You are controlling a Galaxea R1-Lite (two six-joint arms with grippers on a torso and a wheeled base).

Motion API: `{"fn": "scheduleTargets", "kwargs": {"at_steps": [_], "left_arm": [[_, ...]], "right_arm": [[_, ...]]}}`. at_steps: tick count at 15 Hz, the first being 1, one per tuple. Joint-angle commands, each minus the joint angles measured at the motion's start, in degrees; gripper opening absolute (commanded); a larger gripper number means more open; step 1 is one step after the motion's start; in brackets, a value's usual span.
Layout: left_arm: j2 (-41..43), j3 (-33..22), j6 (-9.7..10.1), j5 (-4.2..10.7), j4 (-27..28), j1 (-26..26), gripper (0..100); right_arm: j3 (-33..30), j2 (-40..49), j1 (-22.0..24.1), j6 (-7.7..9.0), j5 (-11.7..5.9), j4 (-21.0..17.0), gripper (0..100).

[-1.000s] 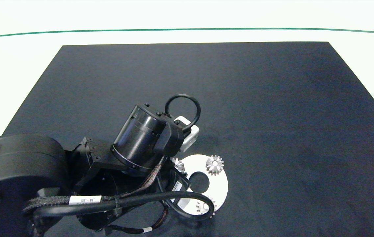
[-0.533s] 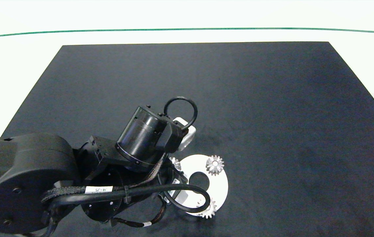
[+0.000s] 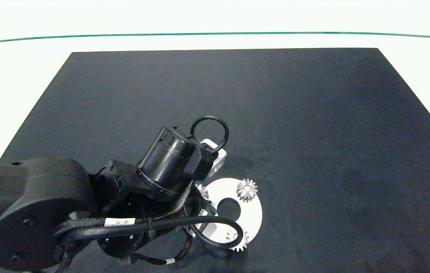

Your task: Remove an incorrectly installed larger gear and replace it with the correct smaller gear

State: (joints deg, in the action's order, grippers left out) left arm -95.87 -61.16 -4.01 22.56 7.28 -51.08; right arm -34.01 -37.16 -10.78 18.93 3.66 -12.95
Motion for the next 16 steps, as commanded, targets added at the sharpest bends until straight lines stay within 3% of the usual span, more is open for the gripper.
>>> {"fn": "scheduleTargets", "kwargs": {"at_steps": [1,5,16], "left_arm": [[-0.55,-0.10,0.14,0.37,-0.16,-0.07,25],[-2.48,0.69,0.06,0.73,-3.59,-0.07,25],[-1.69,1.13,-0.12,0.81,-3.41,-0.16,25]], "right_arm": [[0.00,-0.11,-0.12,0.14,0.03,-0.06,100],[0.17,-0.11,-0.12,0.14,0.03,-0.06,100],[0.26,-0.11,-0.12,0.14,0.47,-0.06,100]]}}
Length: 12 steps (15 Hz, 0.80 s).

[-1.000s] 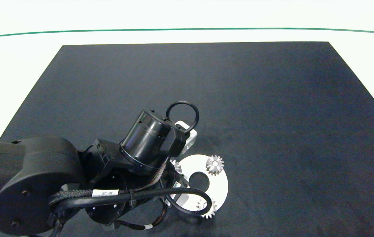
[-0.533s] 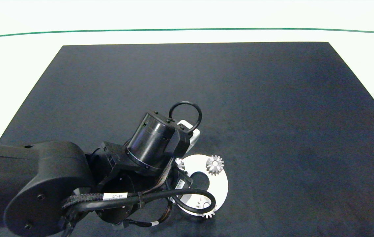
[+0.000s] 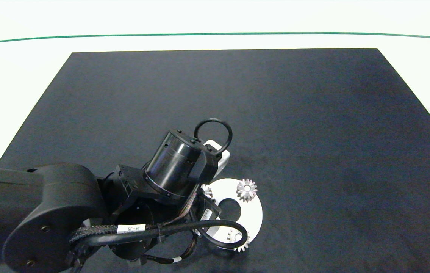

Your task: Remove an incorrectly installed larger gear and replace it with the correct smaller gear

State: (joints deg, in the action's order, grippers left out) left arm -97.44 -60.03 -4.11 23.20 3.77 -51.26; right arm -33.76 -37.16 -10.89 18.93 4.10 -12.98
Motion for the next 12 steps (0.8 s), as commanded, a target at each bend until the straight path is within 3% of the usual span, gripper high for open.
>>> {"fn": "scheduleTargets", "kwargs": {"at_steps": [1,12], "left_arm": [[-0.12,0.17,-0.02,0.18,0.10,-0.15,25],[0.94,0.96,-0.11,0.18,0.10,-1.12,25]], "right_arm": [[0.01,-0.11,-0.01,0.14,0.03,-0.02,100],[-0.08,-0.11,-0.01,0.14,0.03,-0.02,100]]}}
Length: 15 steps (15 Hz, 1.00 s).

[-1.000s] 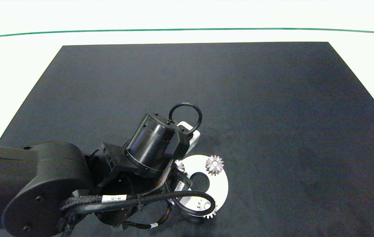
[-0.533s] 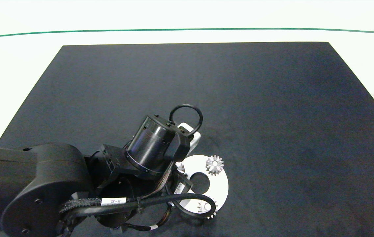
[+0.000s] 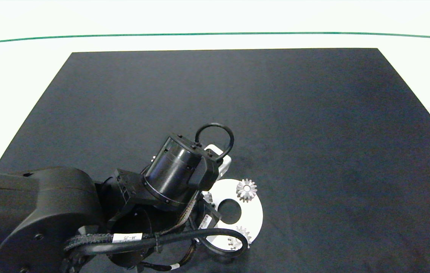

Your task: Remove an incorrectly installed larger gear and replace it with the correct smaller gear

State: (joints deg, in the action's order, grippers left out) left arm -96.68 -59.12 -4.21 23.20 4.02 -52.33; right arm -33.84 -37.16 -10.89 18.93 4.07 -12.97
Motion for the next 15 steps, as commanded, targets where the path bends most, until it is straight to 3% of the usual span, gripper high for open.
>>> {"fn": "scheduleTargets", "kwargs": {"at_steps": [1,13,14,15], "left_arm": [[0.18,0.15,-0.01,0.18,-0.16,-0.05,25],[-0.35,0.68,-0.01,0.97,-0.33,-1.54,25],[-0.35,0.68,-0.01,0.97,-0.33,-1.54,100],[-0.35,0.59,-0.01,0.97,-0.33,-1.45,100]], "right_arm": [[0.00,-0.11,-0.01,0.14,0.06,-0.04,100],[0.00,-0.11,-0.01,0.14,0.06,-0.04,100],[0.00,-0.11,-0.01,0.14,0.06,-0.04,100],[0.00,-0.11,-0.01,0.14,0.06,-0.04,100]]}}
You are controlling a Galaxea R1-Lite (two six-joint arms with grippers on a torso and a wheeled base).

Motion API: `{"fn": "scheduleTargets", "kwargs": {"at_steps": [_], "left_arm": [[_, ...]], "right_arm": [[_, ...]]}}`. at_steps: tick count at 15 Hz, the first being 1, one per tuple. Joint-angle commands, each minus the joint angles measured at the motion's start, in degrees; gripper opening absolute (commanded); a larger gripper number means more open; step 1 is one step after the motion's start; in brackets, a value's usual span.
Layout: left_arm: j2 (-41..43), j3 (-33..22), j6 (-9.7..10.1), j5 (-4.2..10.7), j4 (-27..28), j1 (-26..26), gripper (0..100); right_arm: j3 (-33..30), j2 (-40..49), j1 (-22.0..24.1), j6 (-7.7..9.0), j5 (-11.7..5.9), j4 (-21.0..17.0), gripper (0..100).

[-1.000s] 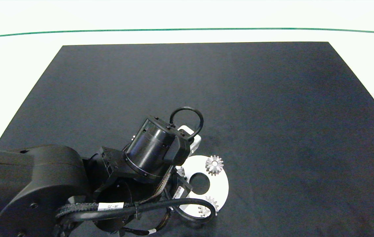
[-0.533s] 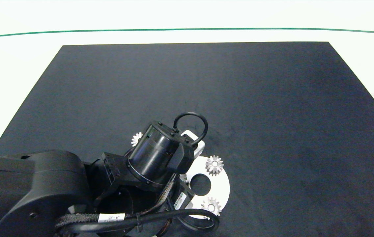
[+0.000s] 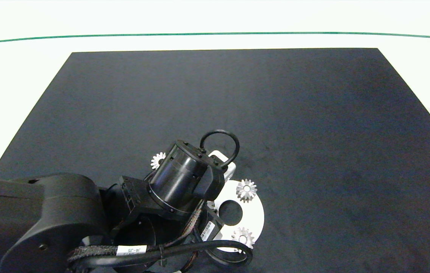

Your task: Remove an incorrectly installed larger gear and replace it with the correct smaller gear

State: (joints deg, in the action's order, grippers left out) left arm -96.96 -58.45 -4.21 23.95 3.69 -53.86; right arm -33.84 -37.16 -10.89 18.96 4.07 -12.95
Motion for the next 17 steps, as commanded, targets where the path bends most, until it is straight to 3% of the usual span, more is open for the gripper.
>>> {"fn": "scheduleTargets", "kwargs": {"at_steps": [1,7,11,12,13,14,15,17], "left_arm": [[0.02,-0.08,-0.01,0.22,0.00,0.07,100],[0.28,-1.49,0.34,0.22,-0.09,1.74,100],[1.51,-3.77,0.69,0.30,-0.79,12.55,100],[2.92,-2.81,1.39,0.48,-1.32,13.69,100],[7.58,0.53,5.96,1.01,-2.55,15.36,100],[11.01,0.71,8.42,1.01,-3.34,16.24,100],[13.64,0.80,9.57,1.18,-4.22,18.09,100],[21.73,0.97,8.78,3.20,-5.01,20.99,100]], "right_arm": [[0.00,-0.11,-0.01,0.12,0.06,-0.06,100],[0.00,-0.02,-0.01,0.20,-0.12,-0.06,100],[-0.08,1.30,-0.10,0.12,-0.20,0.03,100],[-0.26,1.30,-0.19,0.03,-0.12,0.20,100],[-0.52,1.56,-0.01,-0.06,-0.12,1.17,100],[-0.79,2.44,0.08,-0.15,-0.29,2.14,100],[-1.40,3.06,0.43,-0.50,-0.73,2.40,100],[-1.67,3.85,2.80,-3.58,-4.69,2.40,100]]}}
